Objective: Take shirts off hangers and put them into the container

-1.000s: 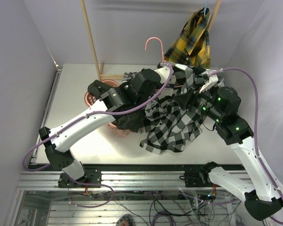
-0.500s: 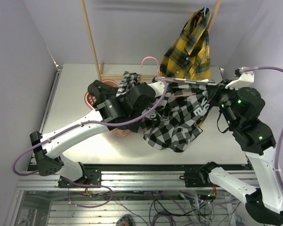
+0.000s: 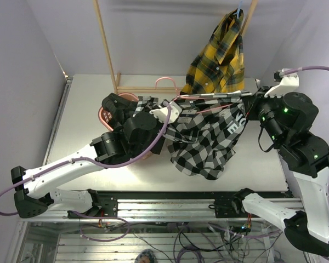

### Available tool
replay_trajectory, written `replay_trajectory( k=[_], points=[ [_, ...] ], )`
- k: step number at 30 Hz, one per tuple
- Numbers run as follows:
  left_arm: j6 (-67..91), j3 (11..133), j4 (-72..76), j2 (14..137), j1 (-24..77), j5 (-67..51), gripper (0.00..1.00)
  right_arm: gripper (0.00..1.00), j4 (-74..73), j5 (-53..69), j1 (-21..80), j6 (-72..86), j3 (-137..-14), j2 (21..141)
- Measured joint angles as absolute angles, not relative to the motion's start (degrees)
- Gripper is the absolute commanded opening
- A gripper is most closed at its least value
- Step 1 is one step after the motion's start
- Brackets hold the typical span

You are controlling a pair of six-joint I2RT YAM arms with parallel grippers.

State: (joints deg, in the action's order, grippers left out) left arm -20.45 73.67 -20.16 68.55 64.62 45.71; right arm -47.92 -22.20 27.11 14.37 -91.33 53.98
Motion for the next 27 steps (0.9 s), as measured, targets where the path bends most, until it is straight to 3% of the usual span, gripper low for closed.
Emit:
replay_trajectory(
  k=[11,19,23,24,27],
  points=[
    [-18.5,77.1,-26.4,65.3,63.8,45.8,0.07,0.0,-50.0,-0.2,26.0,12.0,-102.1,58.4],
    [-14.7,104.6,-46.8,72.6,62.8,43.3,0.07,0.0,-50.8,3.3,25.6,12.0,-96.5,58.0],
    [-14.6,112.5,-53.5,77.3,62.8,43.3,0.07,0.0,-50.9,2.9,25.6,12.1,-93.0,56.3],
    [-14.6,113.4,-54.4,78.7,62.8,43.7,0.07,0.05,-51.1,2.5,25.6,12.2,-92.3,55.7],
    [-14.4,113.7,-56.4,82.2,62.8,45.1,0.07,0.35,-52.0,1.4,25.5,12.4,-91.0,54.0]
  ],
)
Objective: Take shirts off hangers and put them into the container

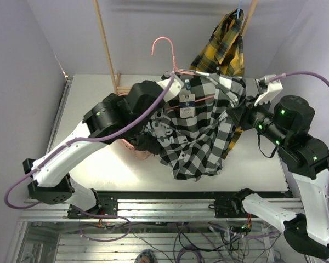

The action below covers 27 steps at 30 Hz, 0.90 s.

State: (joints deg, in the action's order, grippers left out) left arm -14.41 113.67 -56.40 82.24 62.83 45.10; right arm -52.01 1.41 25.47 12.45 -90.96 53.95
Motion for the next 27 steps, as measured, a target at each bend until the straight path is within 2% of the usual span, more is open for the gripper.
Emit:
replay_trajectory(
  k=[3,9,17,27],
  points=[
    [-13.3,113.2,-56.7,84.5,62.7,46.5,0.07,0.48,-52.6,0.7,25.3,13.0,-89.4,51.5],
    [-11.9,113.4,-56.3,85.1,62.4,47.3,0.07,0.55,-49.5,3.4,25.2,14.4,-81.3,45.5],
    [-10.6,115.4,-56.2,85.1,62.4,46.0,0.07,0.56,-38.9,7.2,25.1,17.9,-62.5,45.0],
    [-8.5,114.1,-56.5,84.2,62.4,44.1,0.07,0.55,-23.1,5.5,25.1,20.9,-56.4,48.8]
  ],
)
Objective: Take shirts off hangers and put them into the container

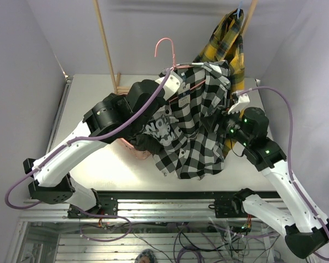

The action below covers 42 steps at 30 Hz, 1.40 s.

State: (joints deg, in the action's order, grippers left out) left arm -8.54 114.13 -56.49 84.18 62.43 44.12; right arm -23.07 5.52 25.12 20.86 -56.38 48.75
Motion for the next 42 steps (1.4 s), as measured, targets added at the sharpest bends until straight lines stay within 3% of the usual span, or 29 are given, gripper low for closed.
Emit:
replay_trajectory(
  k=[4,6,7,8,17,31,42],
  points=[
    [-7.9,113.1,-56.6,83.1,62.5,43.1,0.07,0.49,-17.1,3.0,25.1,21.5,-53.4,50.9],
    [-7.8,112.8,-56.7,82.6,62.4,42.7,0.07,0.25,-14.8,2.2,25.1,21.7,-51.6,51.7],
    [-7.6,112.7,-56.7,82.3,62.5,42.4,0.07,0.06,-13.9,1.9,25.1,21.8,-50.9,52.0],
    [-7.5,112.5,-56.7,82.0,62.4,42.2,0.07,0.0,-13.0,1.5,25.1,21.9,-50.2,52.3],
    [-6.7,105.1,-55.1,77.6,62.4,42.1,0.07,0.0,-13.1,-6.1,25.1,21.1,-50.5,51.1],
    [-9.4,87.3,-46.3,63.2,62.5,39.5,0.07,0.0,-22.5,-23.1,25.1,18.0,-64.6,40.2],
    [-14.2,77.8,-40.4,52.4,62.5,31.1,0.07,0.0,-20.3,-25.7,25.1,18.3,-64.6,38.5]
  ],
)
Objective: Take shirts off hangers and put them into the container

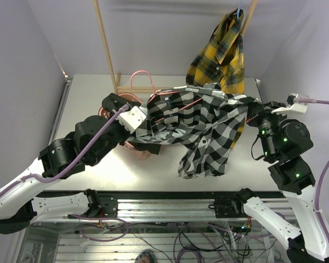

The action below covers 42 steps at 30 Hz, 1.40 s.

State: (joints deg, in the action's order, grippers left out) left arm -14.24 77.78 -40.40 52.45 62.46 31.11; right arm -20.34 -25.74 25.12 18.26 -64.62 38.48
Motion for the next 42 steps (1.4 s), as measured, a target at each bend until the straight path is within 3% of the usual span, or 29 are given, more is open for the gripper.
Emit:
replay_trajectory(
  k=[13,21,24,27,29,42],
  points=[
    [-14.8,74.0,-40.0,53.2,62.5,25.2,0.07,0.0,-4.8,-13.3,25.1,21.0,-64.9,39.0],
    [-14.8,75.8,-38.9,52.6,62.4,23.6,0.07,0.01,-14.9,-11.8,25.1,22.2,-71.1,44.9],
    [-14.8,79.5,-39.5,53.1,62.4,21.5,0.07,0.1,-21.3,-12.0,25.1,22.0,-69.8,45.7],
    [-14.8,83.0,-40.4,53.8,62.4,19.8,0.07,0.35,-26.2,-11.6,25.1,21.8,-69.2,46.5],
    [-14.8,83.9,-40.6,54.1,62.4,19.3,0.07,0.44,-28.7,-10.2,25.1,21.4,-69.2,46.5],
    [-14.5,84.1,-43.7,57.2,62.4,17.8,0.07,0.5,-41.2,8.2,25.1,13.8,-78.3,46.2]
  ],
)
